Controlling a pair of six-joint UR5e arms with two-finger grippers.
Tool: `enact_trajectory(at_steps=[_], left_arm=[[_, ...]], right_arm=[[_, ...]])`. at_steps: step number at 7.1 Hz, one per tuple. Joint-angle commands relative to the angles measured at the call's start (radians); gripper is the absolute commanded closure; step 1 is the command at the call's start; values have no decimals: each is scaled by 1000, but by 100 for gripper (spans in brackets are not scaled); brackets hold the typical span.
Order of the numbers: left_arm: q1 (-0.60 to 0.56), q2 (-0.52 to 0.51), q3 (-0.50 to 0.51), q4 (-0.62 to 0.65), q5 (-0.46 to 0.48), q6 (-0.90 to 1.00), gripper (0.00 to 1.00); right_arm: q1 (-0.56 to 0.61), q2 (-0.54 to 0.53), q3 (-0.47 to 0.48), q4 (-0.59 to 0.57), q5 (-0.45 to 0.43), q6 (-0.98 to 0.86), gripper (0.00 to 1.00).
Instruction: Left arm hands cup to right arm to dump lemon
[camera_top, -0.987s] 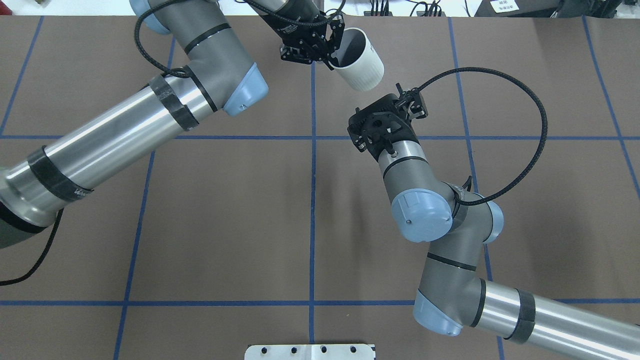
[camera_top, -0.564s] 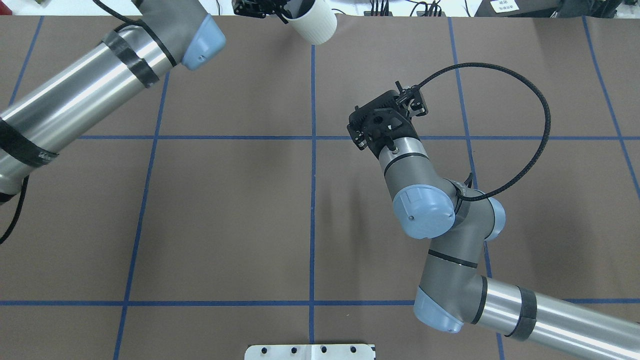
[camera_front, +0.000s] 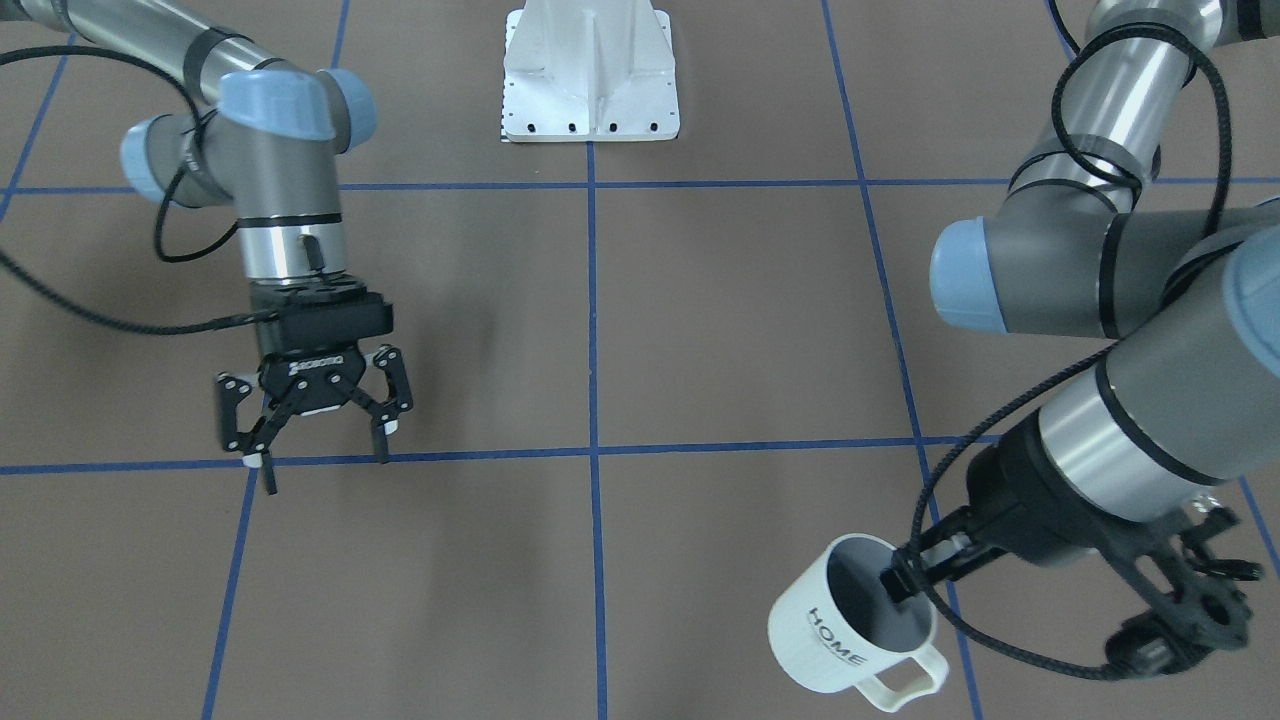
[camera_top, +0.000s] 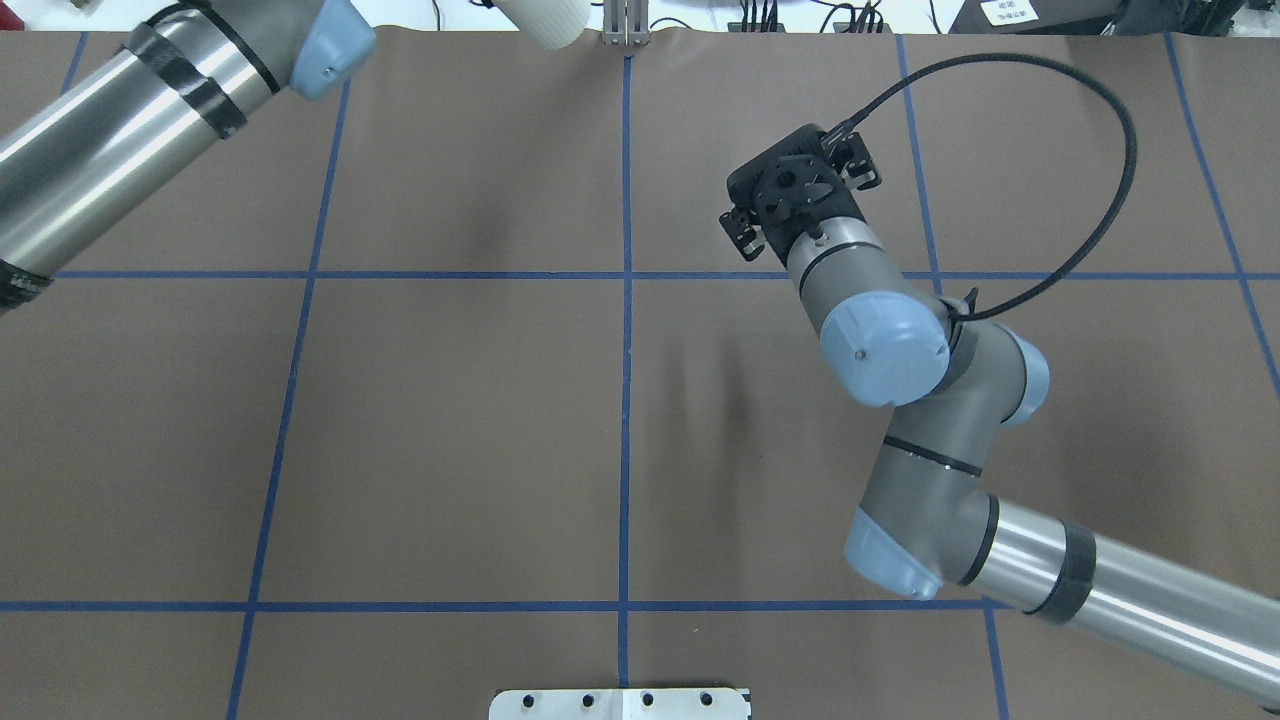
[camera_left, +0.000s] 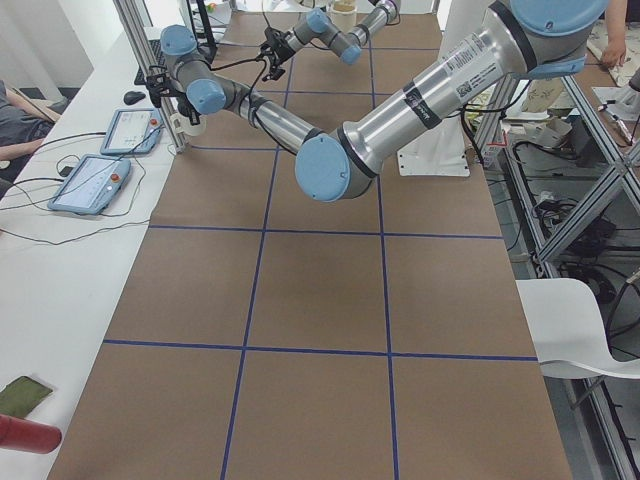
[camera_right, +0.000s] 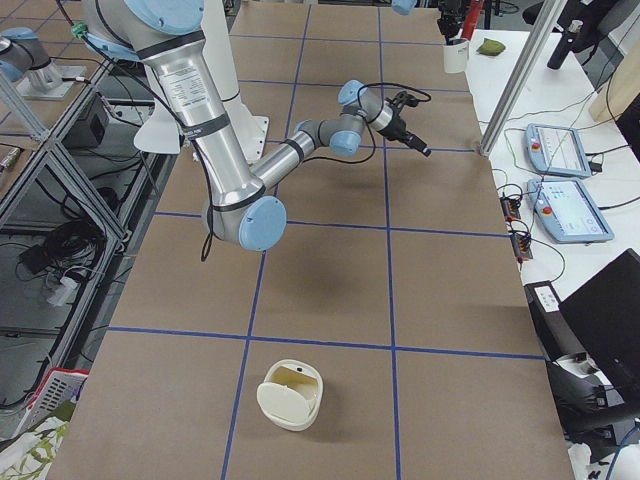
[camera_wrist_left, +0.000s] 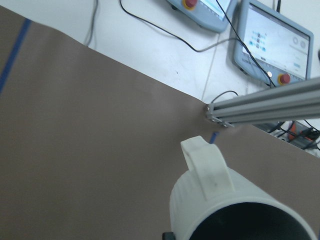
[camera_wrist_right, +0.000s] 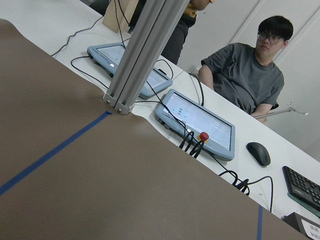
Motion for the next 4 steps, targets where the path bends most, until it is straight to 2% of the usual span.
enact_trajectory(at_steps=[1,2,4], left_arm=[[-31,4,-15,285,149,386,100],[-63,46,-29,326,143,507,100],[-92,247,-142,343,119,712,100]], right_arm=[[224,2,-79,-78,369,-101,0],[310,-5,-109,-116,534,-152,0],[462,-10,-101,-361,796,-342,0]])
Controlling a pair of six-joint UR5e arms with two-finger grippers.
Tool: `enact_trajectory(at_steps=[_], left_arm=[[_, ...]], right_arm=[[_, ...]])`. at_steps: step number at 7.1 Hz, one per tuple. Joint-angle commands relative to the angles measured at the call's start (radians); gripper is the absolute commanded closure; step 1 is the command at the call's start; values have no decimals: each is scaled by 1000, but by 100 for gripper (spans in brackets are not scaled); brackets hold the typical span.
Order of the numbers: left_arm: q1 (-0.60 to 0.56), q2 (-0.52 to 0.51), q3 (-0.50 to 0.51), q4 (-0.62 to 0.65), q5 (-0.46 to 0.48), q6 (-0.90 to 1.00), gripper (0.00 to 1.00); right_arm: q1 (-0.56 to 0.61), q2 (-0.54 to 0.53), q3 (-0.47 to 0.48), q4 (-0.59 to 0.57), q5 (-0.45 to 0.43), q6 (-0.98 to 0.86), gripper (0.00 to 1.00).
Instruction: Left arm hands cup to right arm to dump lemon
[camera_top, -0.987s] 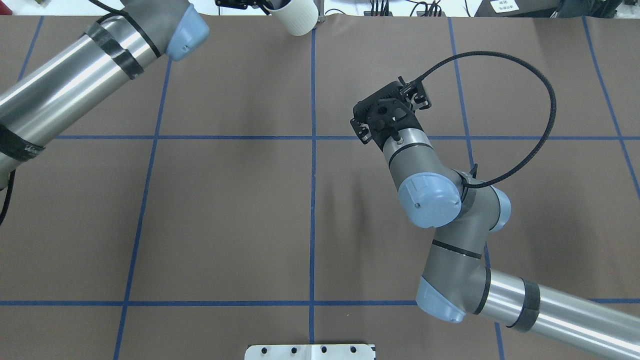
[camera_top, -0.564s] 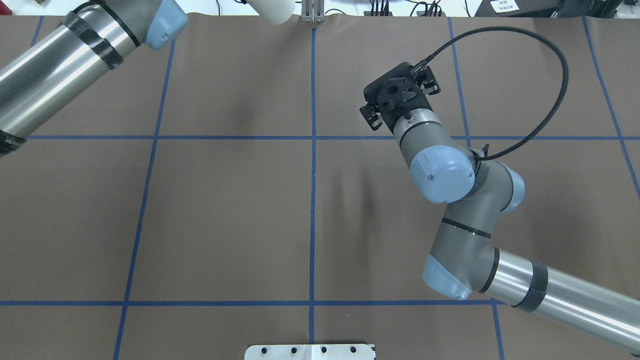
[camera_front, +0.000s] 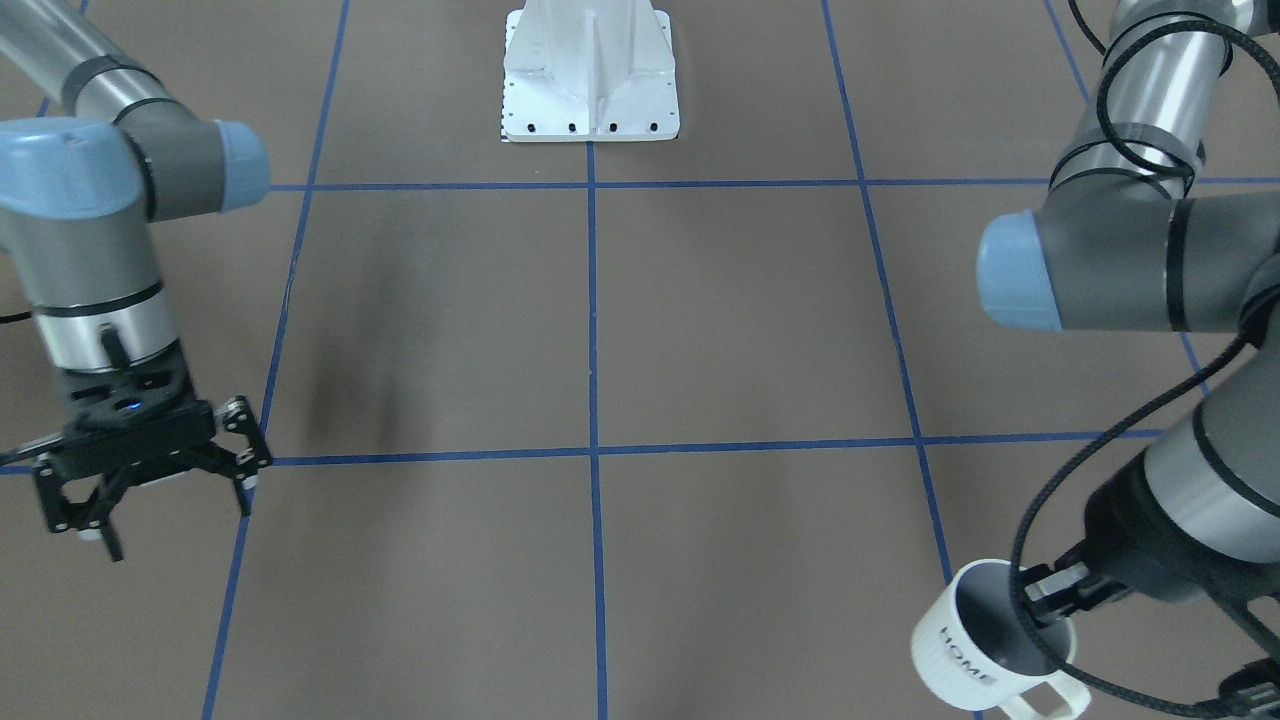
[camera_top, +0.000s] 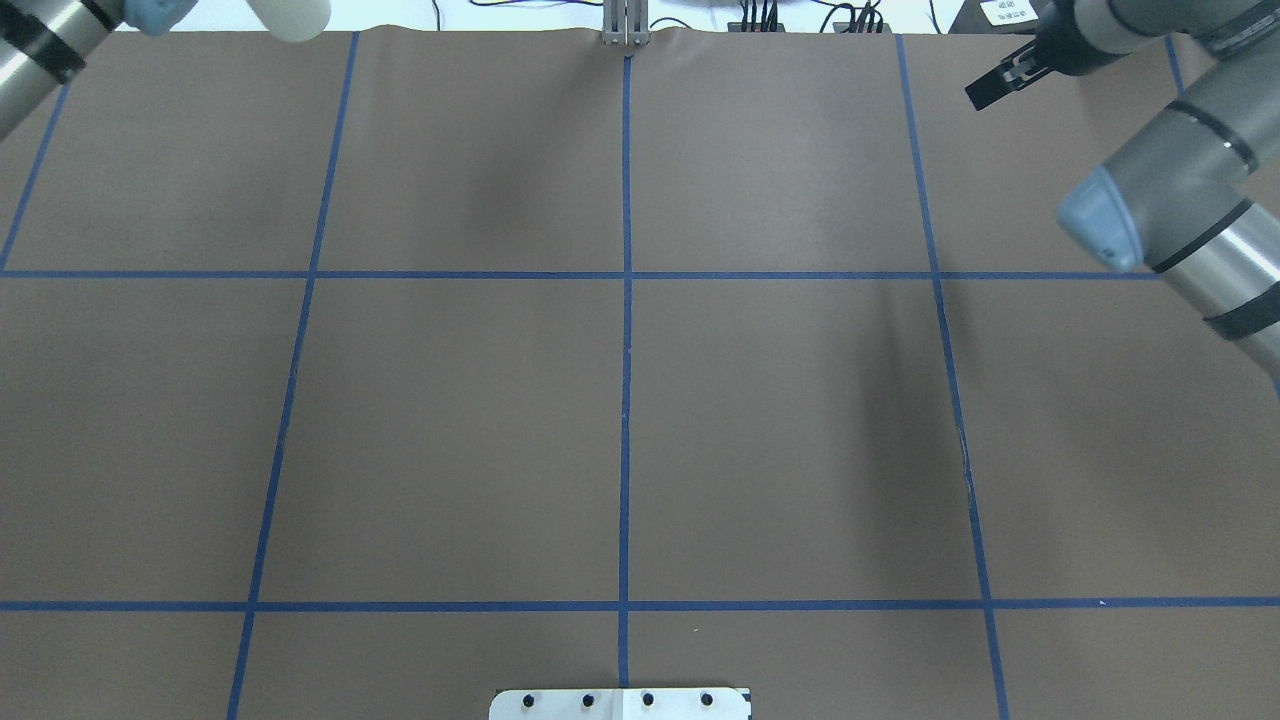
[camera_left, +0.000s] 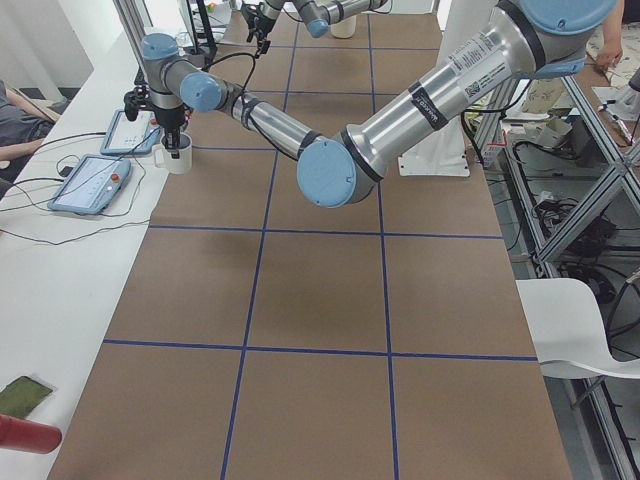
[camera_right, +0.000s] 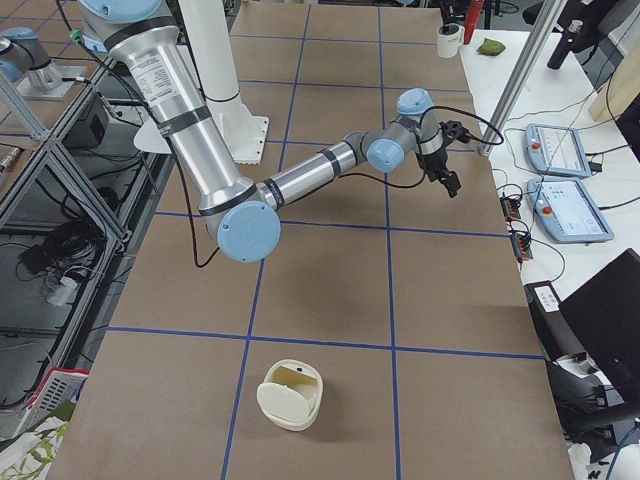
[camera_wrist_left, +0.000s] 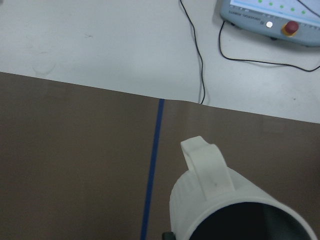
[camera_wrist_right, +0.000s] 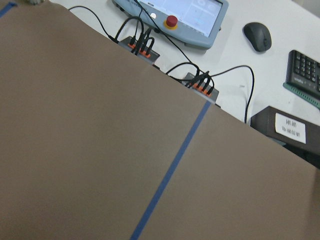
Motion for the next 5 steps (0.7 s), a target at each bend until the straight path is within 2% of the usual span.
enact_trajectory(at_steps=[1,2,3,5], left_arm=[[-28,216,-155,82,-88,217,100],[-28,301,-257,163,-105,245,100],[-22,422,-372,182,-107,256,100],[-17,600,-497,168,-145,249,100]], right_arm=[[132,-8,17,-242,216,-131,0],[134,-43,55,-301,220,-135,0],[137,-82,108,-364,226,-161,0],[155,-146,225,-499,228,-231,0]])
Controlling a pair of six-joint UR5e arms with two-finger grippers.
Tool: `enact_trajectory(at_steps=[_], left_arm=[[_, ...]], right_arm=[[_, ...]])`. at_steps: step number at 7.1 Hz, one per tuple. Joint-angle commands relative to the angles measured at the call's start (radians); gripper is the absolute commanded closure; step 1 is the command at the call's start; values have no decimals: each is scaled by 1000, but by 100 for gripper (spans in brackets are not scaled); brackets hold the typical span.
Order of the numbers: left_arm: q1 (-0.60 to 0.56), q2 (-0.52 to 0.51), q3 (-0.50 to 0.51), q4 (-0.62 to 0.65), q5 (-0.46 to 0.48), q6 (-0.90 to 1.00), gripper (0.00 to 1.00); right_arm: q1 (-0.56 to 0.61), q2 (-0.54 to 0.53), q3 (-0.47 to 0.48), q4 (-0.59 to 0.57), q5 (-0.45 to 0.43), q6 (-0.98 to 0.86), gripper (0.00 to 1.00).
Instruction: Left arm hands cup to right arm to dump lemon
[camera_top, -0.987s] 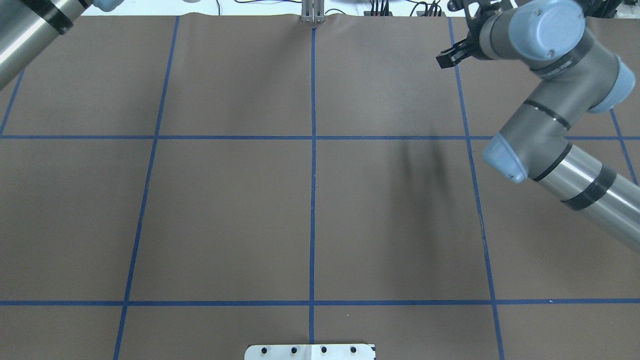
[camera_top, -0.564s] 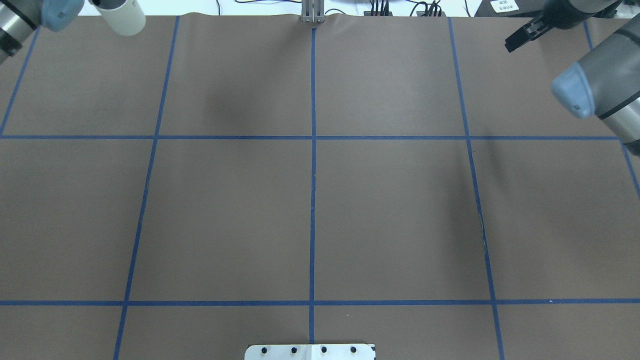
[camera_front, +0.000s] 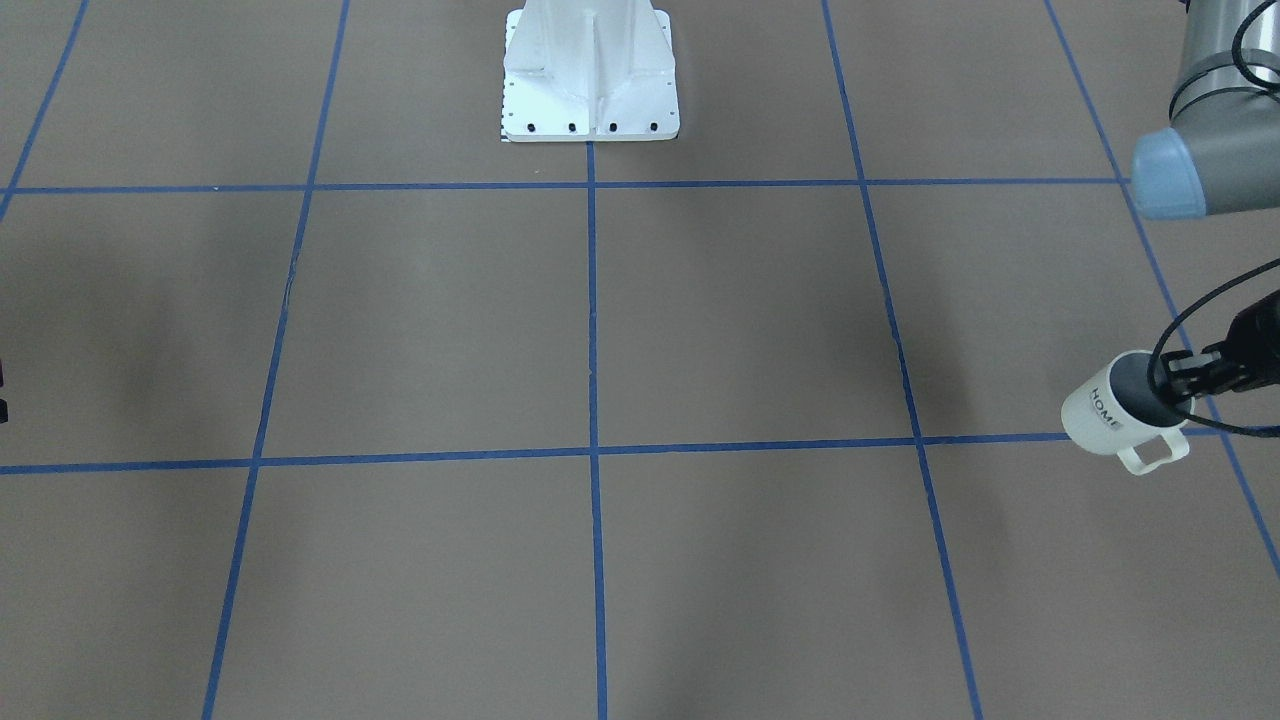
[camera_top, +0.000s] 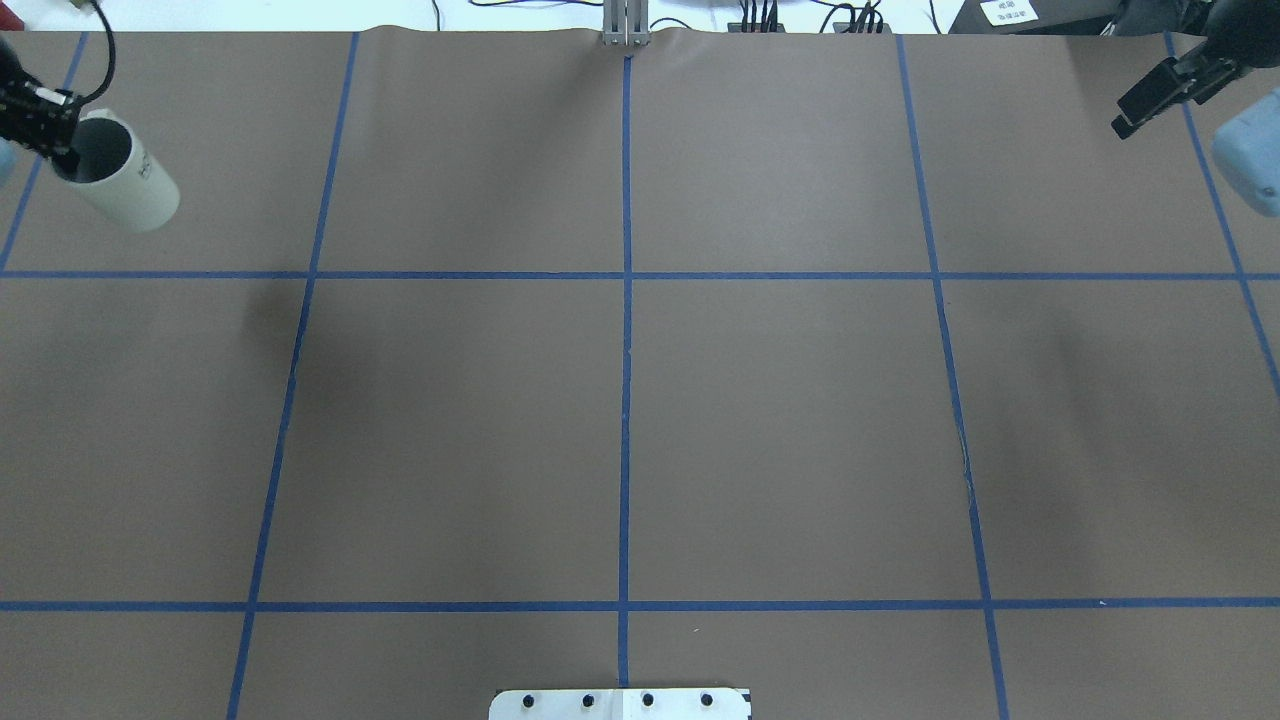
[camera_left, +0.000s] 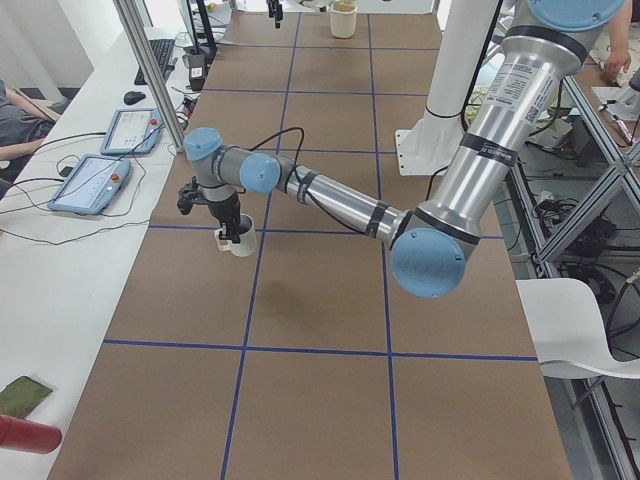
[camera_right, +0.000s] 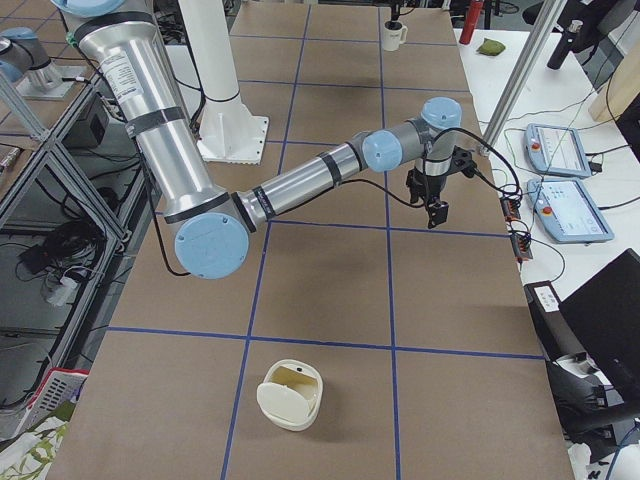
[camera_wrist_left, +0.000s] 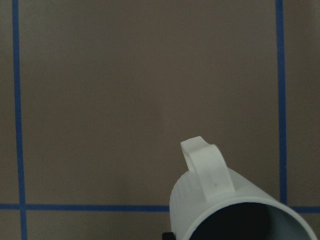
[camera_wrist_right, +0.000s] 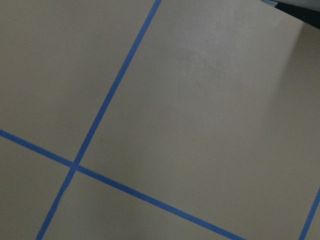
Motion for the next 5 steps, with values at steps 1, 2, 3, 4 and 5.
enact_trajectory(at_steps=[1,2,3,4,5], left_arm=[[6,180,-128,-9,-27,-8,100],[23,233,-131,-99,-45,-57,100],[99,298,-127,-296,-38,-235,100],[148,349,-125,-457,-33,-366,100],[161,369,-147,-475,-35,-381,100]], right_arm=[[18,-89,114,-88,3,-36,0],[18,-129,141,-88,3,-36,0],[21,-162,157,-88,13,-36,0],[21,-188,160,-82,23,-35,0],[21,-194,163,-80,11,-21,0]])
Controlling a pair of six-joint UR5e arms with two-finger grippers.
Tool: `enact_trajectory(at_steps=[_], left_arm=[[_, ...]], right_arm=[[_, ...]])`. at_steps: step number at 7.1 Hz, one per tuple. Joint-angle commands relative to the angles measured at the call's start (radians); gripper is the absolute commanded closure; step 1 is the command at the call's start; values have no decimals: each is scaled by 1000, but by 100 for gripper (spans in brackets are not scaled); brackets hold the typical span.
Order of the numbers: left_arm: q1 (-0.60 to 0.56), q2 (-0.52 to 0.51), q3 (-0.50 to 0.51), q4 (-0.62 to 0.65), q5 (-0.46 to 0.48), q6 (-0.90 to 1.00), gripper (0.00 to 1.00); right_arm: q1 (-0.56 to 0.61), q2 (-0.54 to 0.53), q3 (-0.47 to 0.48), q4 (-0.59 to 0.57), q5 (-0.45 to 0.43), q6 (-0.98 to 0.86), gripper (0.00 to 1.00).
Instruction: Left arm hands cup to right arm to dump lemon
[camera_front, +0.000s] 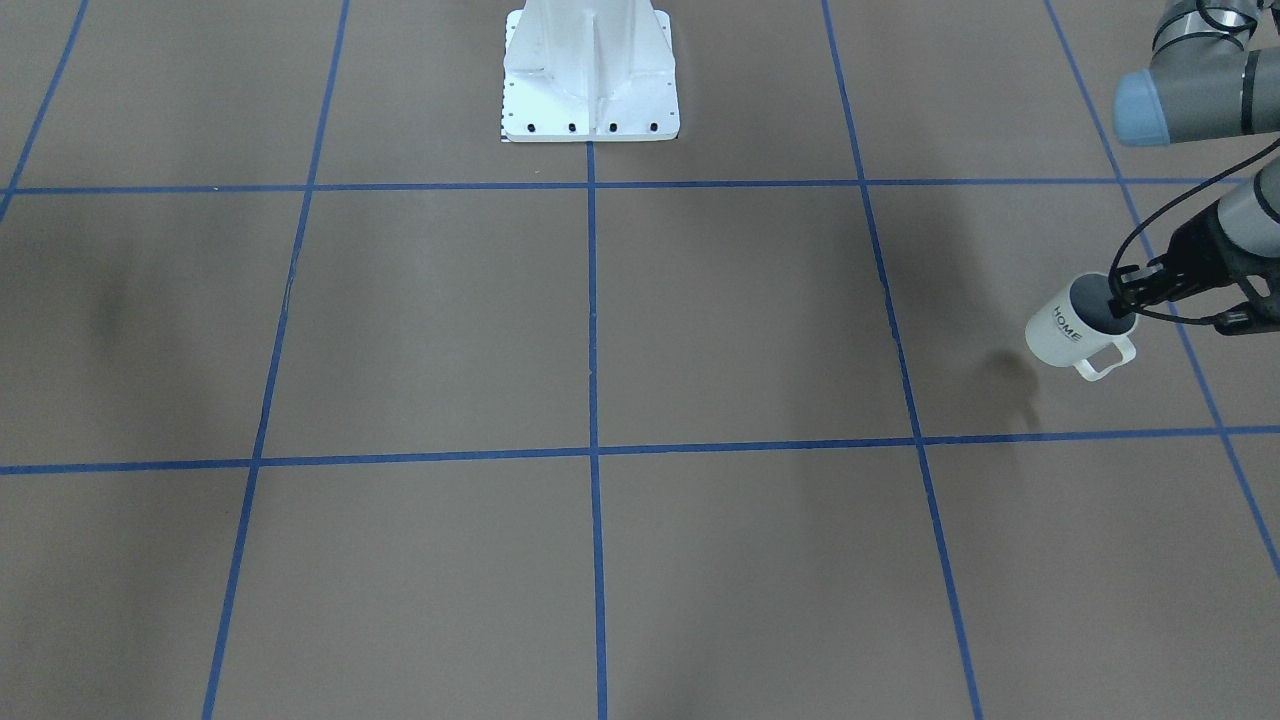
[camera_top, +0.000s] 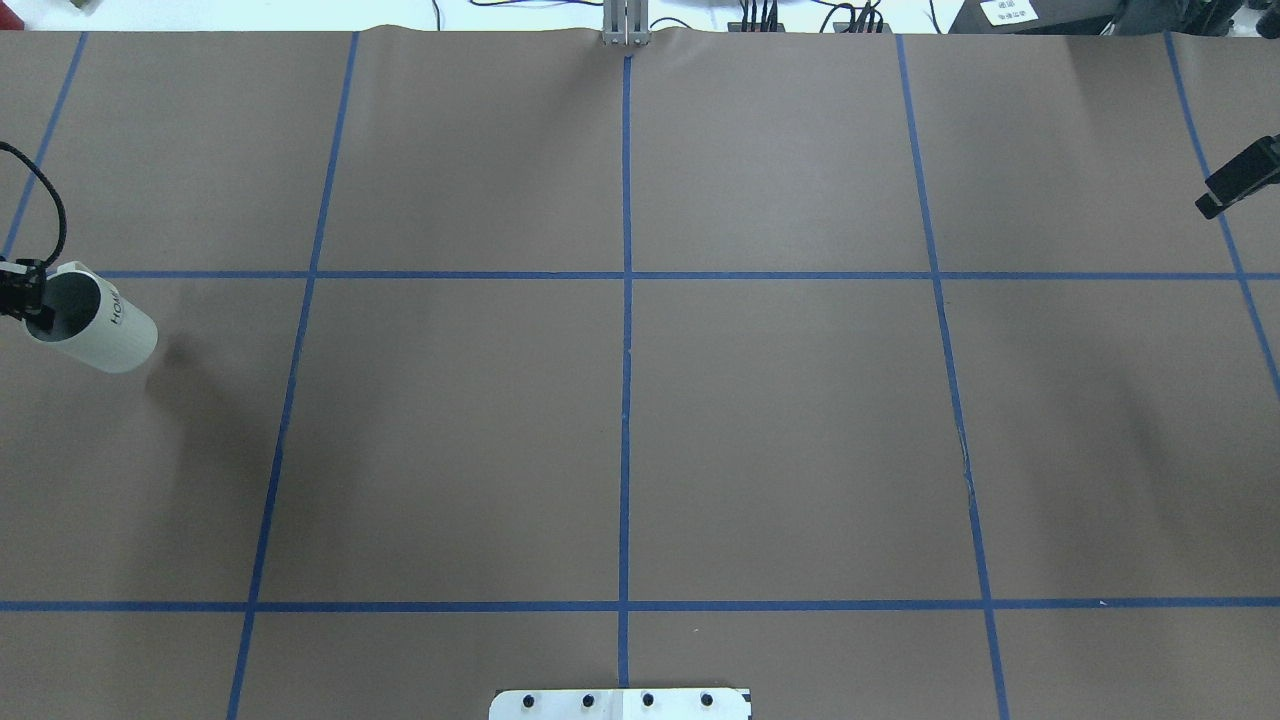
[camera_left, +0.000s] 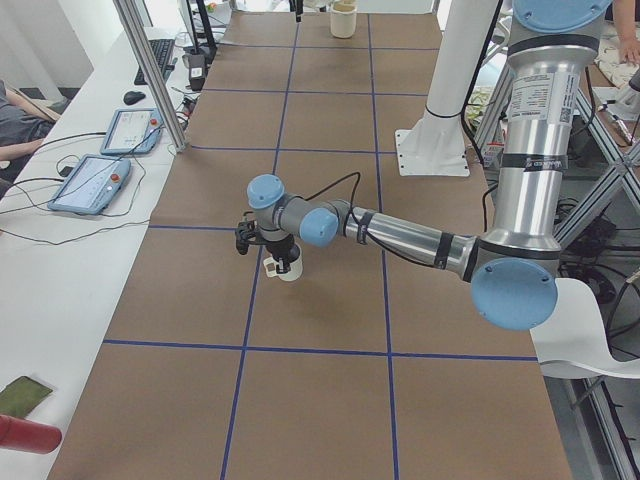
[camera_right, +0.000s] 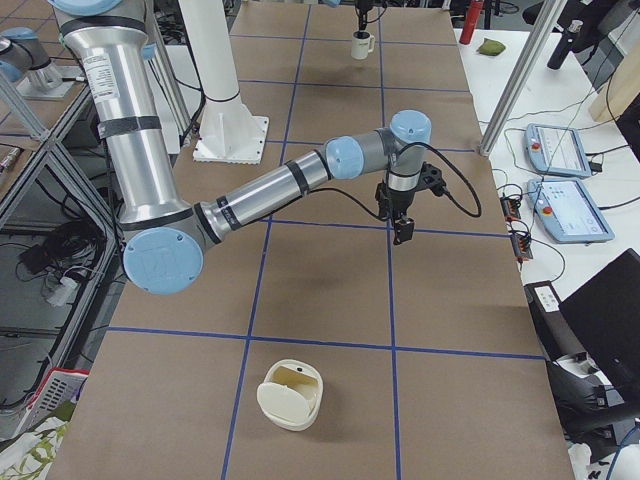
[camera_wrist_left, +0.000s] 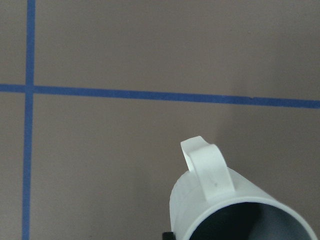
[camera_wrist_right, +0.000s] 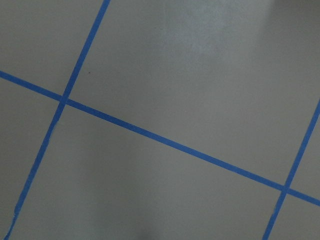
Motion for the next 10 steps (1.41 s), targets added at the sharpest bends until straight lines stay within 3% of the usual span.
enact_trajectory(at_steps=[1,6,7,8,10], left_arm=[[37,68,-41,-89,-1,-77,100],[108,83,-43,-63,14,-77,100],[108,83,-46,-65,14,-74,10],[103,85,-62,-65,14,-71,0],[91,80,-119,-2,-9,-59,0]], right_arm=[[2,-20,7,3,-7,13,0],[2,-21,7,3,-14,13,0],[4,-23,4,3,-13,13,0],[4,-23,7,3,-16,13,0],[4,-34,4,4,-13,11,0]])
